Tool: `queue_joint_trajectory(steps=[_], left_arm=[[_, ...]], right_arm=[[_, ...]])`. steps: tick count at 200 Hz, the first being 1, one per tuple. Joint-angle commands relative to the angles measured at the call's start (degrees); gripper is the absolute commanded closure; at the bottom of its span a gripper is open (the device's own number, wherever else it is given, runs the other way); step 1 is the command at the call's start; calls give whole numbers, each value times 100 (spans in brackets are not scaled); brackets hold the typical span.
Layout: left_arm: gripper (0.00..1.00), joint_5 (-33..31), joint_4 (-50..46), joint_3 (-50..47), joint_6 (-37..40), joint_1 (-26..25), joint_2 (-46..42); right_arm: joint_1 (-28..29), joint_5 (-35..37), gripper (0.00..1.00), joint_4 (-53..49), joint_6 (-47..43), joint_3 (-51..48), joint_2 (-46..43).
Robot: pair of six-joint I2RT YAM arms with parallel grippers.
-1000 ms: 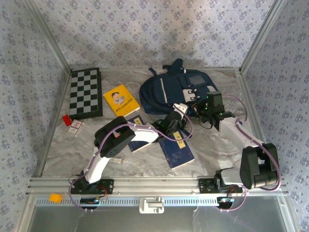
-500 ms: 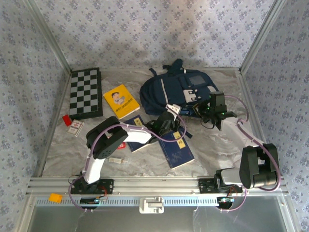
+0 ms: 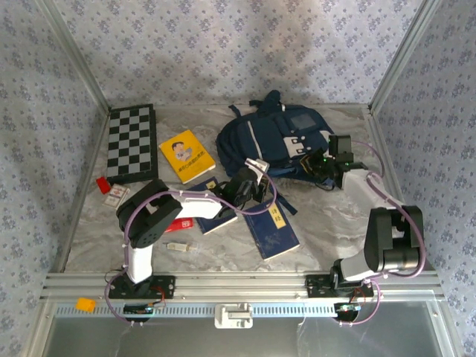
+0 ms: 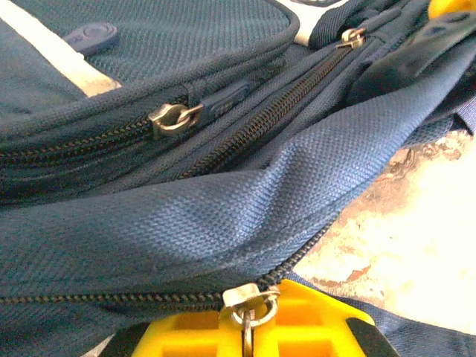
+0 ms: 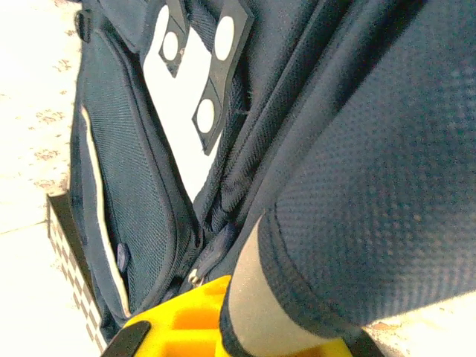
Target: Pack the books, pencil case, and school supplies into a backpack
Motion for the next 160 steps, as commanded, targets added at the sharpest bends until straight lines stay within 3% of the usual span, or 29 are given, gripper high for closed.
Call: queue_joint_trajectory(steps=[1, 22, 49, 69, 121, 140, 160], left_arm=[[100, 158, -670, 286, -279, -71, -274], [100, 281, -1152, 767, -393, -209, -88], [100, 384, -1680, 1365, -611, -162, 196], [100, 385, -1701, 1529, -678, -103, 235], [100, 414, -2106, 1766, -696, 33, 154], [100, 524, -2035, 1728, -701, 43, 140], [100, 587, -2046, 1763, -740, 43, 140]], right_arm=[[-127, 83, 98, 168, -414, 669, 400], [-172, 325, 83, -103, -591, 957, 621], [84, 321, 44, -695, -895, 1180, 616], [162, 392, 32, -616, -728, 729, 200], [462, 503, 22, -1302, -327, -19, -828], [556, 365, 21, -961, 11, -400, -1021], [656, 66, 26, -331, 487, -702, -913]])
